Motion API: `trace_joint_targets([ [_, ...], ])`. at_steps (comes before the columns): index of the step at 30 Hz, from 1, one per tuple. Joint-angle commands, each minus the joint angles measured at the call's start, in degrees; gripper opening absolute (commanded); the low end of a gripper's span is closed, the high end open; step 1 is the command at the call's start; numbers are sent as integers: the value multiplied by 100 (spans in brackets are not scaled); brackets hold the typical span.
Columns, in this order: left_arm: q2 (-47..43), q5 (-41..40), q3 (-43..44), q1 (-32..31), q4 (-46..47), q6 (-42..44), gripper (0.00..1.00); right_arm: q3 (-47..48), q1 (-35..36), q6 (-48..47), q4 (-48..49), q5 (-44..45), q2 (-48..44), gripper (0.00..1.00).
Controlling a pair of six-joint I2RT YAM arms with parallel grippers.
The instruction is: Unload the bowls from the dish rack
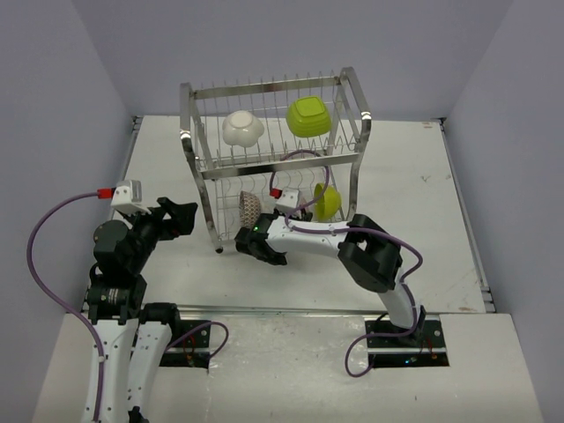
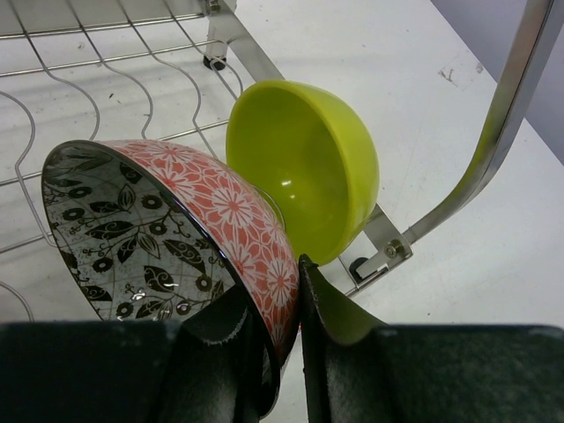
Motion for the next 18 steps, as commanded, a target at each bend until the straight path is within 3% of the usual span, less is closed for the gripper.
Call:
trace_joint_targets([
  [1, -62, -51, -98, -23, 224, -74, 90, 278, 113, 677, -908, 563, -708, 0],
  [15, -159, -78, -71, -23, 154, -83, 90, 893, 7, 1073, -873, -281, -612, 0],
  [18, -159, -78, -72, -23, 154, -65, 90, 832, -107, 829, -313, -536, -743, 0],
])
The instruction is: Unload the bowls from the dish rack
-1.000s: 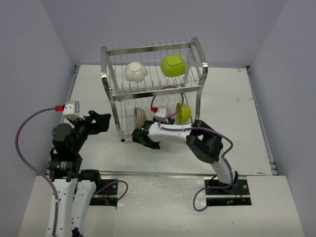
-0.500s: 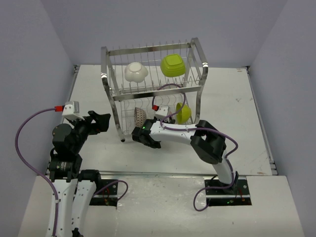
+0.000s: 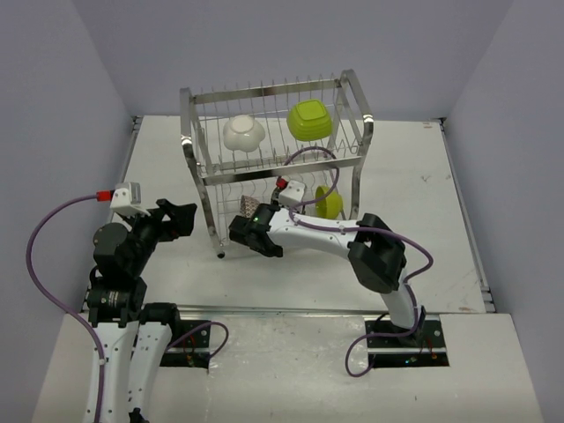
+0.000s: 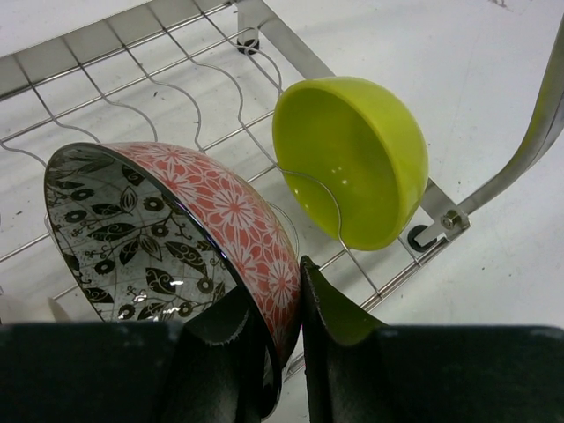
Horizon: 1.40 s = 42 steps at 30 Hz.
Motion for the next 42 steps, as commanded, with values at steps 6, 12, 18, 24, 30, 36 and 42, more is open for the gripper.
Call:
trace_joint_targets([
  [6, -43, -65, 27, -23, 100, 5, 91, -1665, -425, -2729, 4382, -971, -1979, 0],
  [12, -43, -91, 27, -23, 126, 5, 91, -1906, -523, -3470, 4792, -1597, -2100, 0],
  [18, -70, -109, 18, -23, 126, 5, 91, -2054, -558, -3929, 5222, -2229, -2045, 0],
  [24, -61, -100, 27, -23, 117, 5, 91, -2335, -584, -4209, 5424, -2871, -2045, 0],
  [30, -52, -100, 27, -23, 108, 5, 91, -2599, -628, -4465, 5548, -3346, -2028, 0],
  [36, -52, -100, 10, -23, 134, 5, 91, -3249, -690, -4694, 5855, -3487, -2212, 0],
  [42, -17, -100, -17, -23, 187, -4, 91, -3767, -707, -4843, 6241, -3768, -2247, 0],
])
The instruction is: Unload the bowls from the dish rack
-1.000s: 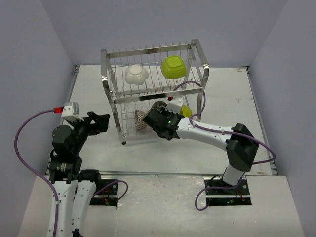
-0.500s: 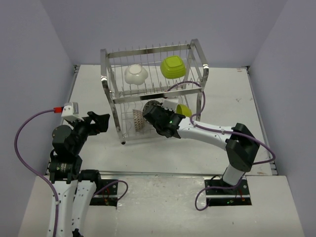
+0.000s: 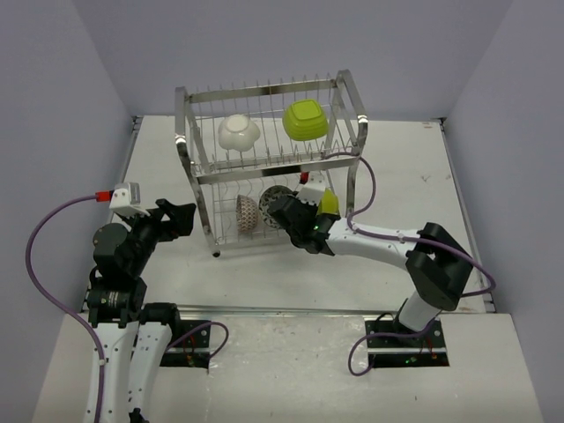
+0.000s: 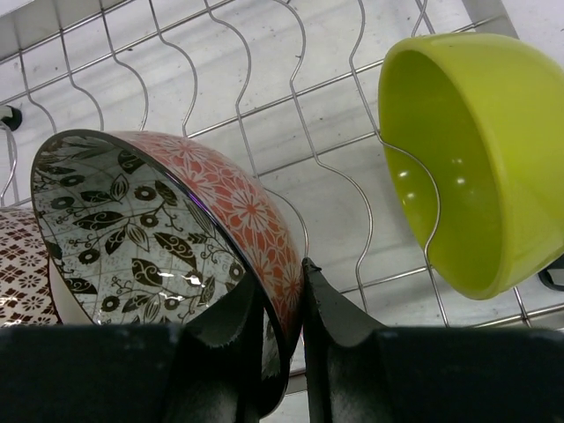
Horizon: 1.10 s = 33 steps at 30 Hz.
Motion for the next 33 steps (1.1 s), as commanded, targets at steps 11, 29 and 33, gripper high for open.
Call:
trace_joint_targets([
  [11, -24, -41, -26, -23, 189, -4, 91, -949, 130, -547, 560, -1487, -197, 0],
  [29, -76, -24, -52, -23, 181, -30, 91, -1837, 130, -458, 868, -1118, -1513, 0],
  [33, -76, -24, -52, -23, 181, -22, 91, -1961, 130, -450, 895, -1162, -1866, 0],
])
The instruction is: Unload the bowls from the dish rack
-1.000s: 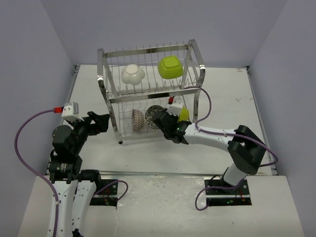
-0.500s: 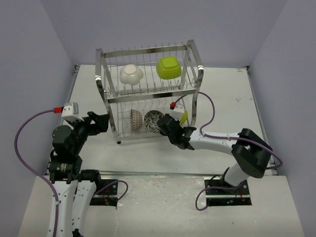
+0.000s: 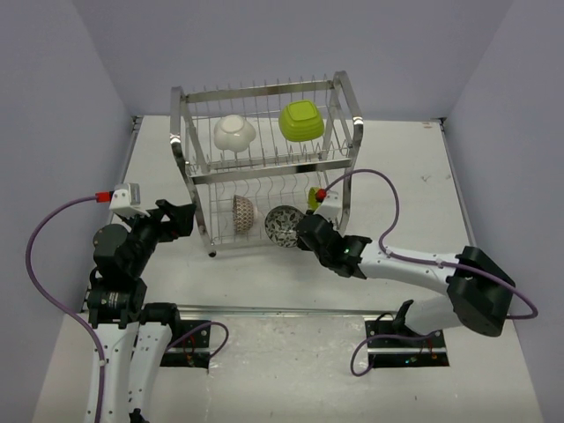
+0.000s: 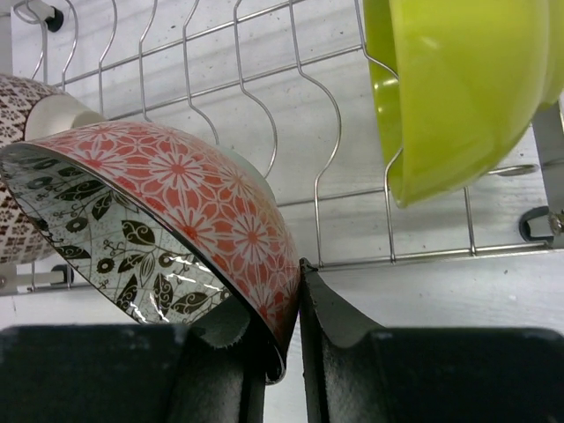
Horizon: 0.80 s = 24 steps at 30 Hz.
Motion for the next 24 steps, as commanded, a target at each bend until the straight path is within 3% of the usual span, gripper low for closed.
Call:
trace_joint_targets([
  [1, -42, -32, -28, -23, 172, -19, 91, -133, 58, -124, -242, -58, -382, 0],
  [11, 2, -103, -11, -23, 163, -28, 91, -503, 66, 87, -654, -59, -1252, 0],
  [24, 397, -840, 613, -23, -381, -11, 91, -424, -100, 192, -3001, 680, -3043, 0],
])
